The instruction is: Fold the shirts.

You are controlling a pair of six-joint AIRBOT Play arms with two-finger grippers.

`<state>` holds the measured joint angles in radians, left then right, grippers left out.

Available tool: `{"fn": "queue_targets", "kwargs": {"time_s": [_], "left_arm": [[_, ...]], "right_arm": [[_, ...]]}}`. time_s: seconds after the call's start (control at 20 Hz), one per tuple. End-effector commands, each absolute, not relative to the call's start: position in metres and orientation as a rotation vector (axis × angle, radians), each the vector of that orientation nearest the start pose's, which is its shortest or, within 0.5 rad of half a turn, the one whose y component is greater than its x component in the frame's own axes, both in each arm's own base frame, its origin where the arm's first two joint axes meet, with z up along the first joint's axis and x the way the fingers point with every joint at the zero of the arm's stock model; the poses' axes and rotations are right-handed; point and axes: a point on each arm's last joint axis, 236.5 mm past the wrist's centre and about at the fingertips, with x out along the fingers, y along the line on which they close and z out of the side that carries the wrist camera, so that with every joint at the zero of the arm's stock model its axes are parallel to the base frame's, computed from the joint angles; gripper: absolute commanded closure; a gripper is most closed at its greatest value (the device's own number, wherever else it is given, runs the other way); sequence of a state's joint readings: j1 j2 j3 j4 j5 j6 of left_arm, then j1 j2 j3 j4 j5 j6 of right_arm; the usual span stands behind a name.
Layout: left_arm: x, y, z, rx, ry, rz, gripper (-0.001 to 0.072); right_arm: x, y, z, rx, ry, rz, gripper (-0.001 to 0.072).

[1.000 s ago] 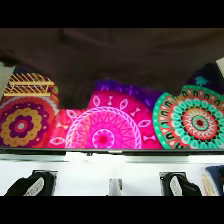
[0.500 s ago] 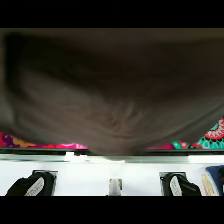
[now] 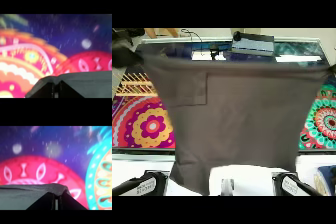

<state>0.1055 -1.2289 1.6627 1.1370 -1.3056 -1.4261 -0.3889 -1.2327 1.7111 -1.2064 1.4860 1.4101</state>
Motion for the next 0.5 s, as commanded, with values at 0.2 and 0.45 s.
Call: {"fn": "queue_targets", "kwargs": {"time_s": [0.2,0.45], "left_arm": [[0.492,-0.058,0.062,-0.421,1.033,-0.271,0.0669],[0.549,-0.043,0.067,-0.48,0.844,-0.2,0.0669]], "right_arm": [[0.467,-0.058,0.016,0.238,1.298,-0.063,0.0681],[0.561,-0.081,0.062,0.395,0.835,-0.179,0.0681]]}}
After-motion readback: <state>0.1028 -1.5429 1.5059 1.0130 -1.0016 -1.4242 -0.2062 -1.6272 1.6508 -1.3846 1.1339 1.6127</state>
